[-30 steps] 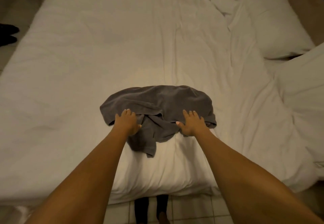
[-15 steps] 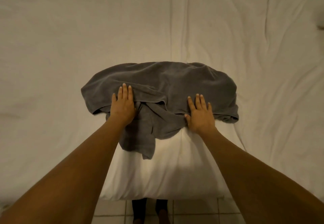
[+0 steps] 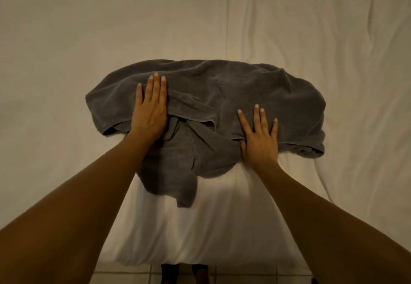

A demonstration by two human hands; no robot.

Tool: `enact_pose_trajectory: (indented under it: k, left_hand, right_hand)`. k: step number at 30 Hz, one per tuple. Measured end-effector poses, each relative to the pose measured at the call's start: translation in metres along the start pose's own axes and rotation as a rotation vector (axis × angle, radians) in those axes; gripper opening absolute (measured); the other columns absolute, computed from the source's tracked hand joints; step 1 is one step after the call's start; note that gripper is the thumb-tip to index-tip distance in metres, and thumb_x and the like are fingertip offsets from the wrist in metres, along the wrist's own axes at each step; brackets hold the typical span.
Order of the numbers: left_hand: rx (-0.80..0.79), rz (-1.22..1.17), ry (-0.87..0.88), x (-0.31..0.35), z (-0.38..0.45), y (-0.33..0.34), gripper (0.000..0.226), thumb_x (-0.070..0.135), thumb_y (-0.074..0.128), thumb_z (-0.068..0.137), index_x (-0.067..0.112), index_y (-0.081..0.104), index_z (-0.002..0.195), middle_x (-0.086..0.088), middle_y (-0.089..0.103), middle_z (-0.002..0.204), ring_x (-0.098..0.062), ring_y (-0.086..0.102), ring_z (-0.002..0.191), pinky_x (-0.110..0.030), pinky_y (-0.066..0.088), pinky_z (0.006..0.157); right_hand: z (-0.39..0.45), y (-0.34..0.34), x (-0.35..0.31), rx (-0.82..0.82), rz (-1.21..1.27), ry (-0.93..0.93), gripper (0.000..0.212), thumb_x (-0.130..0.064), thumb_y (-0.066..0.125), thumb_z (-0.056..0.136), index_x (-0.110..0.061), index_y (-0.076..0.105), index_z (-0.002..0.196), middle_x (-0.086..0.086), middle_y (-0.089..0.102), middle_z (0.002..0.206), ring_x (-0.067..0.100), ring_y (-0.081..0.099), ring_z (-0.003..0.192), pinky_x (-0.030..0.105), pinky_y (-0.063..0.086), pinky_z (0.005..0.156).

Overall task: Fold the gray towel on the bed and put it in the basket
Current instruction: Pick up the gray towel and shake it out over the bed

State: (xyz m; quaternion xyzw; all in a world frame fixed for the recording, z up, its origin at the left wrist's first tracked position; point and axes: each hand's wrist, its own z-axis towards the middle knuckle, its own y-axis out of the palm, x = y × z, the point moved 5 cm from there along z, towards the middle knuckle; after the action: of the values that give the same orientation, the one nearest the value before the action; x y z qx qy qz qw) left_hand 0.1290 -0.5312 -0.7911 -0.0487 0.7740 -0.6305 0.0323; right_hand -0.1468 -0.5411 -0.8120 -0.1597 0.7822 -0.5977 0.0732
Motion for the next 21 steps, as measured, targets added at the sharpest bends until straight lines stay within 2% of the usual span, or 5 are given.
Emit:
enact_pose_trajectory:
  k: [8, 10, 12, 17, 21]
  left_hand:
    - [-0.067, -0.031, 0.006, -0.008, -0.011, -0.005, 0.069, 0.039, 0.027, 0.100, 0.007, -0.009, 0.151, -0.014, -0.010, 0.160, -0.026, -0.007, 0.149, -0.048, -0.006, 0.118]
    - [-0.081, -0.030, 0.009, -0.008, -0.018, -0.013, 0.068, 0.038, 0.024, 0.101, 0.006, -0.008, 0.151, -0.014, -0.010, 0.160, -0.025, -0.007, 0.149, -0.048, -0.006, 0.119]
    - [-0.079, -0.053, 0.012, -0.008, -0.024, -0.025, 0.067, 0.038, 0.023, 0.100, 0.006, -0.007, 0.151, -0.013, -0.009, 0.160, -0.025, -0.007, 0.149, -0.047, -0.007, 0.119]
    - [-0.001, -0.060, -0.032, -0.026, -0.031, -0.066, 0.064, 0.028, 0.030, 0.101, 0.003, -0.003, 0.151, -0.016, -0.003, 0.160, -0.027, -0.001, 0.149, -0.048, -0.002, 0.120]
    - [0.004, 0.030, -0.018, -0.044, -0.034, -0.091, 0.073, 0.025, 0.042, 0.098, 0.000, -0.003, 0.150, -0.019, 0.001, 0.160, -0.030, 0.003, 0.149, -0.050, 0.002, 0.119]
  right_hand:
    - [0.002, -0.012, 0.001, -0.062, -0.026, -0.027, 0.081, -0.053, 0.041, 0.090, -0.033, -0.010, 0.149, 0.017, -0.014, 0.157, 0.029, -0.013, 0.145, 0.055, -0.013, 0.113]
    - [-0.003, -0.025, 0.003, -0.049, 0.002, -0.027, 0.072, -0.055, 0.022, 0.089, -0.029, -0.006, 0.150, 0.018, -0.004, 0.158, 0.030, -0.007, 0.146, 0.055, -0.010, 0.115]
    - [-0.008, -0.044, 0.005, -0.014, 0.043, 0.006, 0.077, -0.051, 0.002, 0.080, -0.022, -0.002, 0.151, 0.019, 0.005, 0.158, 0.030, -0.001, 0.147, 0.051, -0.011, 0.114]
    - [-0.015, -0.079, 0.025, 0.092, -0.026, 0.070, 0.069, -0.022, 0.040, 0.094, -0.006, 0.004, 0.150, 0.021, 0.015, 0.156, 0.032, 0.009, 0.146, 0.053, -0.005, 0.115]
    - [-0.012, -0.106, 0.035, 0.118, -0.137, 0.124, 0.072, -0.015, 0.047, 0.091, -0.002, 0.005, 0.149, 0.024, 0.027, 0.151, 0.037, 0.018, 0.143, 0.055, -0.003, 0.114]
